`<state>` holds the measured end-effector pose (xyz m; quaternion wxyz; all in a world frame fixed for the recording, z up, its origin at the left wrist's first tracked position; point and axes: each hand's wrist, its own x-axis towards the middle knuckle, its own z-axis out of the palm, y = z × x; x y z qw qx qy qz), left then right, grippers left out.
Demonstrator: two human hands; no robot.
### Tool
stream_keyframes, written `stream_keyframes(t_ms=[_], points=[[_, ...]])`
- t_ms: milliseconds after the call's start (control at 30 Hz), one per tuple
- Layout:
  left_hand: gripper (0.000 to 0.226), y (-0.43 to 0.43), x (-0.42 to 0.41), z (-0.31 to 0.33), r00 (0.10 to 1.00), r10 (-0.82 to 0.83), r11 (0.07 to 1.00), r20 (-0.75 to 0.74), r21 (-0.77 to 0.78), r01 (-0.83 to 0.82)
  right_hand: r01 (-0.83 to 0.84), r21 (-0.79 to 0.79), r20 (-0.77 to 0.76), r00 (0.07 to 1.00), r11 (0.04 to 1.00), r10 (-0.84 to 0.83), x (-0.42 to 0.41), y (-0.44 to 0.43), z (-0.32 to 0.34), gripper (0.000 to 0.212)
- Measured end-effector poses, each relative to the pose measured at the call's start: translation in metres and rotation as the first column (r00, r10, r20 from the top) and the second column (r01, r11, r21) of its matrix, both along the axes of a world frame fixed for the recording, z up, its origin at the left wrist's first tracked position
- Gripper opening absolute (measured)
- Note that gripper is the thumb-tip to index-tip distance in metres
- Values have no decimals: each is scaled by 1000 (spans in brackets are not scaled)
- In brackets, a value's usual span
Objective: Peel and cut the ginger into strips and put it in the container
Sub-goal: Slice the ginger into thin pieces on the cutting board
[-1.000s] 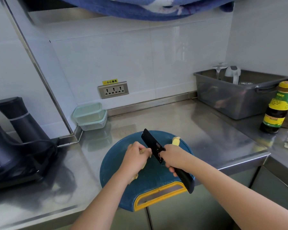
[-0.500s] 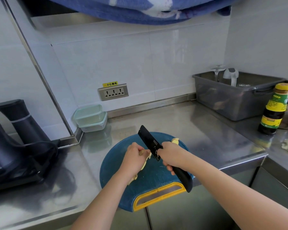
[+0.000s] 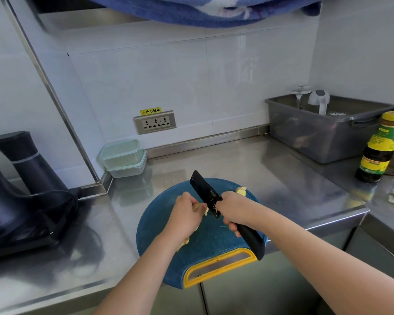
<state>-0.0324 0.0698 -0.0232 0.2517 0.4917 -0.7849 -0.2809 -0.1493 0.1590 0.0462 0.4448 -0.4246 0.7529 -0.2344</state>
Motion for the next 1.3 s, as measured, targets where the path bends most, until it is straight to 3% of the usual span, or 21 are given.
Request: stream_keyframes(t_ms=[767, 1067, 1300], points=[[21, -4, 10, -1, 1000, -24, 999, 5, -38, 25, 115, 35, 168, 979, 993, -119, 15, -10, -7, 20], [20, -2, 12, 2, 999, -32, 999, -12, -32, 32, 148, 48, 159, 975, 988, -154, 22, -12, -8, 18], [19, 1, 13, 6, 999, -29, 1000, -46, -8, 29, 157, 19, 60, 986, 987, -158, 37, -18, -28, 18]])
